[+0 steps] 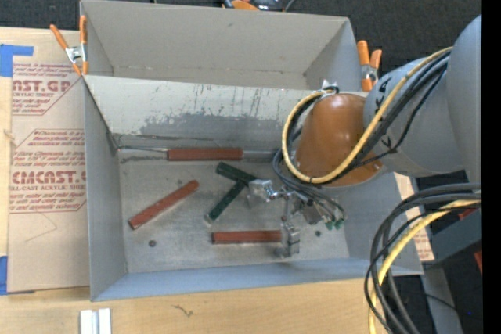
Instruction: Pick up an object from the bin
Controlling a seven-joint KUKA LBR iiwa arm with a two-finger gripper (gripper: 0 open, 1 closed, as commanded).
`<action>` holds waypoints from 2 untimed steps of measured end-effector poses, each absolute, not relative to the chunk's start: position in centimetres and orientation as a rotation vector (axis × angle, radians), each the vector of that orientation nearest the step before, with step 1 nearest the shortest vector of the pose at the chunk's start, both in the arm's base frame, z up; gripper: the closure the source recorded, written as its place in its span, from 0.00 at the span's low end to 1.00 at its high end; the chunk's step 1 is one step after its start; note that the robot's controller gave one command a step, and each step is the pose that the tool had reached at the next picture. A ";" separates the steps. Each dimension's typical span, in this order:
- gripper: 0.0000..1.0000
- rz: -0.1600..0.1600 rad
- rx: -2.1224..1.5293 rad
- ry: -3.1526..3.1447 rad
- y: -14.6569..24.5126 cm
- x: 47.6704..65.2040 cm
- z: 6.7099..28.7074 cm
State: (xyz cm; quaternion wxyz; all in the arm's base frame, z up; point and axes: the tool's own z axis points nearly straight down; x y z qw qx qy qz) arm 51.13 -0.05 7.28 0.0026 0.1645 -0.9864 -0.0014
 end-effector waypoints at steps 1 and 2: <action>1.00 -0.001 0.513 -3.099 -0.2 51.3 7.5; 1.00 0.001 0.330 -3.134 -0.3 52.6 23.2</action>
Offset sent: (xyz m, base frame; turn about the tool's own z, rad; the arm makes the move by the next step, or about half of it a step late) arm 0.0000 0.0000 0.0000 0.0000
